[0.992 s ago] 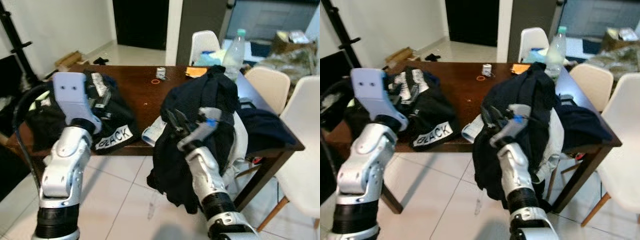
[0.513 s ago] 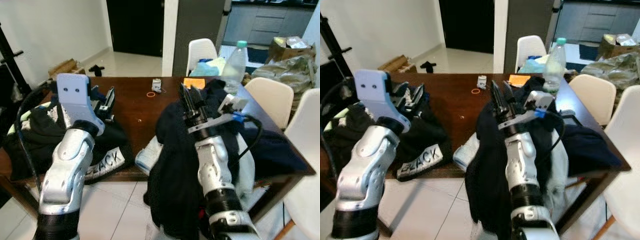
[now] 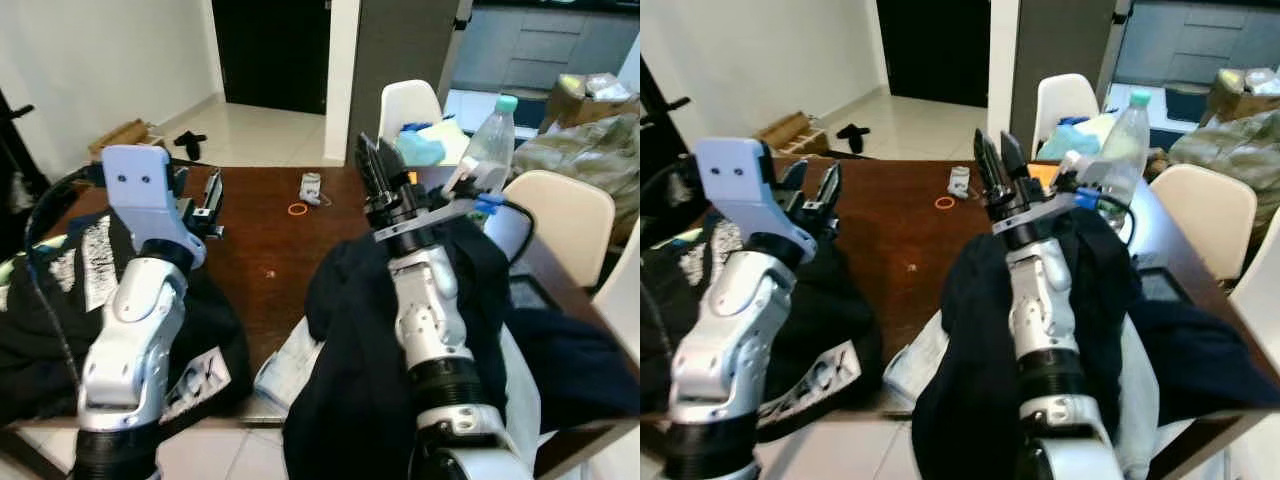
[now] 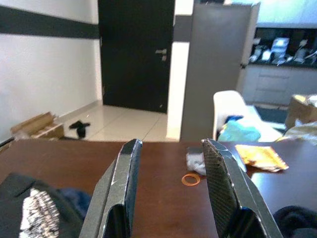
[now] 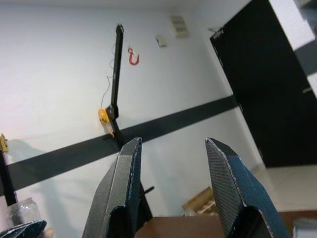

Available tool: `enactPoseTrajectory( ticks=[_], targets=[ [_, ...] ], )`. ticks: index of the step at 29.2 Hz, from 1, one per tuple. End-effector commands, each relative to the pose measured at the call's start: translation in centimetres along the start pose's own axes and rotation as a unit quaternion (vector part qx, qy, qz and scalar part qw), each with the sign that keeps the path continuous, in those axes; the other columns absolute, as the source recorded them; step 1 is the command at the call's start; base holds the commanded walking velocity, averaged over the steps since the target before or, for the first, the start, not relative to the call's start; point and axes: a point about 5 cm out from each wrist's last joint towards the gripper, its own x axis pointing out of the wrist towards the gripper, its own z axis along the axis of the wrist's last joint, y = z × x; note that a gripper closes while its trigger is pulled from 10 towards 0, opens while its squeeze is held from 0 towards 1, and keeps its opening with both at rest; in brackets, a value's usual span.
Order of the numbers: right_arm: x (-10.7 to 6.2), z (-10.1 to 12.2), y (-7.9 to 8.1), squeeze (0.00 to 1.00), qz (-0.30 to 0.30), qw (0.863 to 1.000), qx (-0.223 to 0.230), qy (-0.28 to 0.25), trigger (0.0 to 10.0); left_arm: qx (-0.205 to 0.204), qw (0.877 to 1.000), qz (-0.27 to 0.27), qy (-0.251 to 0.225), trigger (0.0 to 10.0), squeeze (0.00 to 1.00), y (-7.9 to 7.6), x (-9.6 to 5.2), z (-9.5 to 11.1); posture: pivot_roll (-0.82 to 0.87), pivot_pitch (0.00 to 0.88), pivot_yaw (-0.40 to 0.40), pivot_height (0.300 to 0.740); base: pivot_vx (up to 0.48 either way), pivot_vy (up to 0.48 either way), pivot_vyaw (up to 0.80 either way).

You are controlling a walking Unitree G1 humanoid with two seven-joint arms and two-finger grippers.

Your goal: Hang hanger

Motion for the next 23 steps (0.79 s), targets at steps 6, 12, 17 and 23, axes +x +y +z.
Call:
enactPoseTrajectory(
  ticks=[6, 12, 17, 23],
  targets=[
    [-0.14, -0.51, 0.14, 0.00, -0.009, 1.000, 0.016, 0.011, 10.0, -0.009, 1.000, 0.006, 0.006, 10.0, 0.00, -0.17, -0.24, -0.21, 0.18, 0.005, -0.010, 0.740, 0.000, 0.000, 0.00],
    [-0.13, -0.63, 0.12, 0.00, -0.010, 1.000, 0.020, 0.017, 10.0, -0.010, 1.000, 0.007, 0.006, 10.0, 0.00, -0.24, -0.27, -0.21, 0.18, 0.007, -0.013, 0.740, 0.000, 0.476, 0.00],
    [-0.11, -0.71, 0.11, 0.00, -0.011, 0.999, 0.021, 0.022, 10.0, -0.011, 1.000, 0.008, 0.006, 10.0, 0.00, -0.24, -0.33, -0.23, 0.18, 0.005, -0.016, 0.740, 0.000, 0.480, 0.00],
    [-0.09, -0.77, 0.14, 0.00, -0.010, 0.999, 0.022, 0.025, 10.0, -0.011, 1.000, 0.008, 0.006, 10.0, 0.00, -0.23, -0.36, -0.22, 0.18, 0.004, -0.017, 0.740, 0.000, 0.480, 0.00]
  ],
)
